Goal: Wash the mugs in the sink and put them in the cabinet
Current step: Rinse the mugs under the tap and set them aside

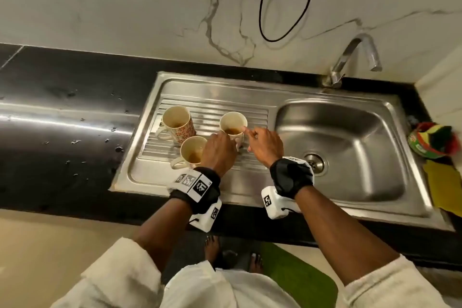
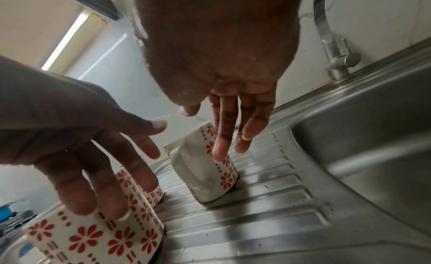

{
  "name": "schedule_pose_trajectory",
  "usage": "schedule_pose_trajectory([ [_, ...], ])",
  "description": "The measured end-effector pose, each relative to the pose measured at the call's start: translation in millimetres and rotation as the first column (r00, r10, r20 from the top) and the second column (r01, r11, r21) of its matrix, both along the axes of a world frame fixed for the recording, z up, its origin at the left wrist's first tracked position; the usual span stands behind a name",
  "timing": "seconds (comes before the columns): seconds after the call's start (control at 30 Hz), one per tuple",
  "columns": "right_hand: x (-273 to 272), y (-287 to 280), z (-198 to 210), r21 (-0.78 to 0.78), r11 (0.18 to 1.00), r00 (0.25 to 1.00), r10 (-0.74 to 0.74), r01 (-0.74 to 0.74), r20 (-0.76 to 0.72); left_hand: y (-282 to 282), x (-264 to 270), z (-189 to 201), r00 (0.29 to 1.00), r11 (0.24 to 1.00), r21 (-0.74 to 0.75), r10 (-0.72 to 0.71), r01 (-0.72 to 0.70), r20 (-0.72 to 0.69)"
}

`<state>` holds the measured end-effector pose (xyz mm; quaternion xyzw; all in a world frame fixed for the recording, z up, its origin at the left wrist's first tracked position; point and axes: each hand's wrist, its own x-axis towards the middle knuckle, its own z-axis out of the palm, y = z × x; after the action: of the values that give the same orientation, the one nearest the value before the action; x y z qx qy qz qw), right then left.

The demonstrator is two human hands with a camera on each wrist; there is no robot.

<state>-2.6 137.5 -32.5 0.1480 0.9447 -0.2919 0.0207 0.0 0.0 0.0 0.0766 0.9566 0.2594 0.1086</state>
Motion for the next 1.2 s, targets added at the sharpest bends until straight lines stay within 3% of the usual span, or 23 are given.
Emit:
schedule_pose_trajectory([
  [0.17, -3, -13, 3, -0.154, 0.985, 0.993, -0.06, 0.076, 0.102, -2, -10, -10, 0.978, 0.989, -0.006, -0.147, 0.149, 0.15],
  [0.4, -14, -28, -1, -0.263, 0.941, 0.962, -0.157, 0.214, 0.222, -1, -19, -13, 0.934, 0.935, -0.135, -0.298, 0.327, 0.197],
  [0.63, -22, -29, 9, -0.355, 0.861, 0.919, -0.27, 0.365, 0.288, 2, -28, -9, 0.893, 0.918, -0.051, -0.368, 0.393, 0.257],
  [0.73, -18, -15, 8, -0.404, 0.822, 0.91, -0.311, 0.403, 0.274, 10, -29, -4, 0.879, 0.91, 0.015, -0.404, 0.414, 0.255],
  [0.9, -4, 23, 14, -0.524, 0.673, 0.851, -0.457, 0.522, 0.26, 43, -34, 2, 0.818, 0.843, 0.083, -0.536, 0.531, 0.206],
  [1.07, -2, 82, 15, -0.474, 0.576, 0.731, -0.63, 0.666, 0.262, 98, -56, 11, 0.763, 0.752, -0.144, -0.612, 0.643, 0.209],
  [1.2, -1, 139, 28, -0.371, 0.588, 0.675, -0.718, 0.719, 0.169, 157, -81, 16, 0.827, 0.801, -0.206, -0.549, 0.562, 0.122],
])
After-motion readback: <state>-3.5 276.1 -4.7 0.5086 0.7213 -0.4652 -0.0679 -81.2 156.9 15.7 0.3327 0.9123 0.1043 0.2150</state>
